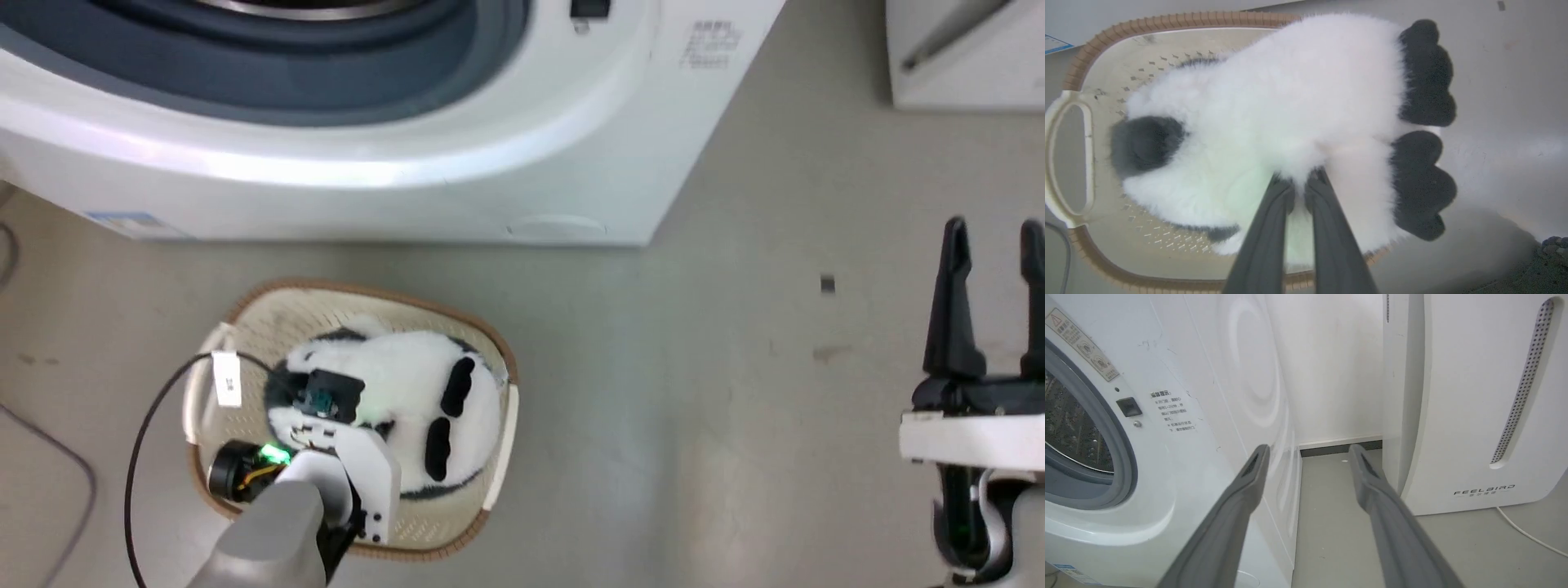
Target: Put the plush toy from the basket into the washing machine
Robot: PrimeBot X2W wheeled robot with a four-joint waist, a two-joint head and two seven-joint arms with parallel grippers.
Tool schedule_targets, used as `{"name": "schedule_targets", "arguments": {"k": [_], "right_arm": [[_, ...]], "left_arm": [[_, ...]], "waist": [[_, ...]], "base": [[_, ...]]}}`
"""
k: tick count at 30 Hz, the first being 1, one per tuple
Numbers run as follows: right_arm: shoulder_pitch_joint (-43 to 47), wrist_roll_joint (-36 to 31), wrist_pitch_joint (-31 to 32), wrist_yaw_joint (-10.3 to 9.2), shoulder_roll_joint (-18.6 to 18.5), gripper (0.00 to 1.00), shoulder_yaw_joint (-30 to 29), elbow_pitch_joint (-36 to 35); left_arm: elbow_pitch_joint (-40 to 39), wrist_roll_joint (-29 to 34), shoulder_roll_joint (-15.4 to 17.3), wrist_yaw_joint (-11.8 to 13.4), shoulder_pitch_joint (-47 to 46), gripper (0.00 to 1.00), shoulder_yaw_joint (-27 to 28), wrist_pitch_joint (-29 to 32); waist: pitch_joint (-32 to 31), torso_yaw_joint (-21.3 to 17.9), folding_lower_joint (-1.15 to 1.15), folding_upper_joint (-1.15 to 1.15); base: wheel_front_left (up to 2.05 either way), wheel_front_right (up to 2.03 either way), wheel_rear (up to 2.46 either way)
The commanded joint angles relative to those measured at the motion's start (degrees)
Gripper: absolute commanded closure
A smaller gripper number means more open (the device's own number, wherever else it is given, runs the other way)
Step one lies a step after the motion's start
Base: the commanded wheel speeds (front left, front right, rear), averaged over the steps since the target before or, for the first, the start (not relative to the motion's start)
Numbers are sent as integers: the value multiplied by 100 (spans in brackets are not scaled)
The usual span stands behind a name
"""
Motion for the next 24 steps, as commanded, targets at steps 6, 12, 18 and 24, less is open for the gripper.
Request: {"name": "schedule_targets", "arguments": {"k": [6, 12, 18, 24], "right_arm": [[346, 84, -25, 5, -7, 0, 11, 134], [596, 160, -25, 5, -7, 0, 2, 215], [751, 222, -25, 5, -7, 0, -19, 260], [810, 282, -25, 5, -7, 0, 7, 244]], "left_arm": [[-154, -144, 69, -24, 260, 100, -116, -509], [-483, -120, 172, 39, 417, 100, -27, -708], [-1649, 147, 431, 388, 705, 100, 305, -718], [-2826, 453, 623, 741, 964, 100, 760, -719]], "waist": [[-861, 303, 0, 0], [-1282, 434, 0, 0], [-1551, 537, 0, 0], [-1629, 514, 0, 0]], "base": [[0, 0, 0], [0, 0, 0], [0, 0, 0], [0, 0, 0]]}}
